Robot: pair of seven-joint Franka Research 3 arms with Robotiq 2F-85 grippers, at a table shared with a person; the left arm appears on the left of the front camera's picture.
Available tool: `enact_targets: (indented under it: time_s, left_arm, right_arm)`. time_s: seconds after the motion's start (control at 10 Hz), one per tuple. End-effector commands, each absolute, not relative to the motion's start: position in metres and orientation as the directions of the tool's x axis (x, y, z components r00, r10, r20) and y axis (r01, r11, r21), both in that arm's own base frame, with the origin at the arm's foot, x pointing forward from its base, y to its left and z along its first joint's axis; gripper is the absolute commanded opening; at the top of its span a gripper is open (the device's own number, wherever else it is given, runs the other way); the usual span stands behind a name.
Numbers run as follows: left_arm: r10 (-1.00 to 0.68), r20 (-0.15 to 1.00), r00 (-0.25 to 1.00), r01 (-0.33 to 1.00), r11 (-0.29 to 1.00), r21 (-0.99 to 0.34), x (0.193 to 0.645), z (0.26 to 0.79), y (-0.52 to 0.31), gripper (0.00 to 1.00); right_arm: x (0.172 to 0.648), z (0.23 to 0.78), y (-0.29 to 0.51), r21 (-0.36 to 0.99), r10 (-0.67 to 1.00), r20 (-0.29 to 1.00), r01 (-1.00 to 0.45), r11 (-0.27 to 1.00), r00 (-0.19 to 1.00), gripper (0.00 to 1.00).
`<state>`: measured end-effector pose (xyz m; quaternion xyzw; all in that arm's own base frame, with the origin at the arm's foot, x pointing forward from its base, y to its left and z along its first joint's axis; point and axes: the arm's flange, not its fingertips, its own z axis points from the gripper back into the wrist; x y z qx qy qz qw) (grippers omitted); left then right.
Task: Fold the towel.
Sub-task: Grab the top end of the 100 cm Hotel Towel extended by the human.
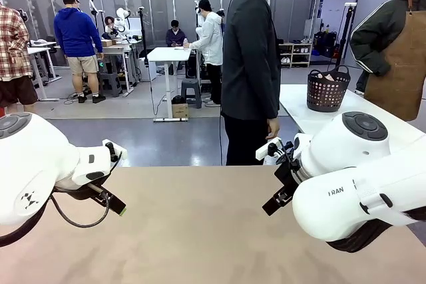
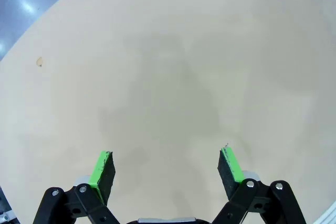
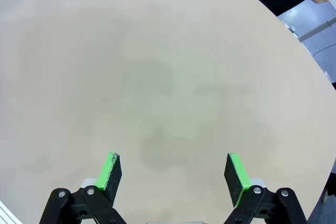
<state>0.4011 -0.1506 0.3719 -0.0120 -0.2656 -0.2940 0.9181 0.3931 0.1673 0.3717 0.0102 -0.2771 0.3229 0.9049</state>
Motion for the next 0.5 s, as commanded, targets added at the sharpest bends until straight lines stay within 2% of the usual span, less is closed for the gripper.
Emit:
enact_targets:
  time_s: [0.0,0.2,0.4]
  left_arm:
    - [-0.533,0.495,0.686,0.546,0.827,0.134,0.401,0.372,-0.151,1.00]
    - [-0.483,0.498,0.721,0.558,0.830,-0.003,0.405,0.425,-0.138,1.00]
    - [-0.458,0.511,0.727,0.575,0.813,-0.090,0.403,0.460,-0.125,1.00]
  right_arm:
    - [0.393,0.372,0.167,-0.160,0.579,0.508,-0.590,0.791,0.638,1.00]
    - [0.397,0.437,0.149,-0.021,0.530,0.509,-0.606,0.795,0.678,1.00]
    - [0.403,0.483,0.132,0.014,0.486,0.530,-0.580,0.814,0.695,1.00]
